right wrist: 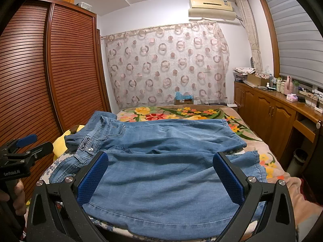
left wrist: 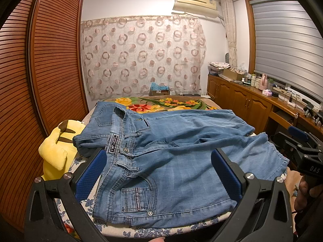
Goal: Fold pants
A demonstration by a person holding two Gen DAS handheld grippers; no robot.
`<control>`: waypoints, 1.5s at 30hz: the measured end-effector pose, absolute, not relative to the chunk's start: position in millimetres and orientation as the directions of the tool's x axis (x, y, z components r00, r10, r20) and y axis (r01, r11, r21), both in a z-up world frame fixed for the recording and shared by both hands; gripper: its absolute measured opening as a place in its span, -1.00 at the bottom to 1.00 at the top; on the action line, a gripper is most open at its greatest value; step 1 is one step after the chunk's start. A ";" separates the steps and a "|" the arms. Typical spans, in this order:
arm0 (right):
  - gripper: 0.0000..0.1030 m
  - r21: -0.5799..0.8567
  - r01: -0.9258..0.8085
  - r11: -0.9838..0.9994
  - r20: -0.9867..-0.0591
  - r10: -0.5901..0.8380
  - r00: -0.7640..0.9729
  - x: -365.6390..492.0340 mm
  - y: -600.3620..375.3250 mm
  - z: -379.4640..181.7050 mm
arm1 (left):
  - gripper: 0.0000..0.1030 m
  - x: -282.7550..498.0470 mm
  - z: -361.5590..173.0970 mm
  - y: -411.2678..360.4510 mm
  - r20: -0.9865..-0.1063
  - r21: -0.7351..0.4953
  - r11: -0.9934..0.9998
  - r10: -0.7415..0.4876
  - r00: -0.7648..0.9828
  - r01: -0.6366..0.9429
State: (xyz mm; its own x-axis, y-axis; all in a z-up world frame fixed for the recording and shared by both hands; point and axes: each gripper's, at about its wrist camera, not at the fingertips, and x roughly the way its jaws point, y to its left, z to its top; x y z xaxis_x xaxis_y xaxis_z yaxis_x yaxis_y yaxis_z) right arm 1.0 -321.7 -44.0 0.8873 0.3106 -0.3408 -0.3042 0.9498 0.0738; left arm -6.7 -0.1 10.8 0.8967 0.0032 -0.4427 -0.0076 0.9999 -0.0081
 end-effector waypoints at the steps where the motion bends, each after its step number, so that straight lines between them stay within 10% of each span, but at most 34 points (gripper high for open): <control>1: 1.00 0.074 -0.303 0.950 -0.341 0.310 0.888 1.1 -321.7 -44.0 | 1.00 -7.0 11.0 0.0 -0.443 -0.009 1.000 0.003 0.896 -0.007; 45: 0.95 -0.014 -0.236 0.972 -0.512 0.196 0.837 29.4 -326.0 -50.3 | 1.00 22.4 -50.7 84.6 -0.619 -0.035 0.997 0.038 0.785 -0.076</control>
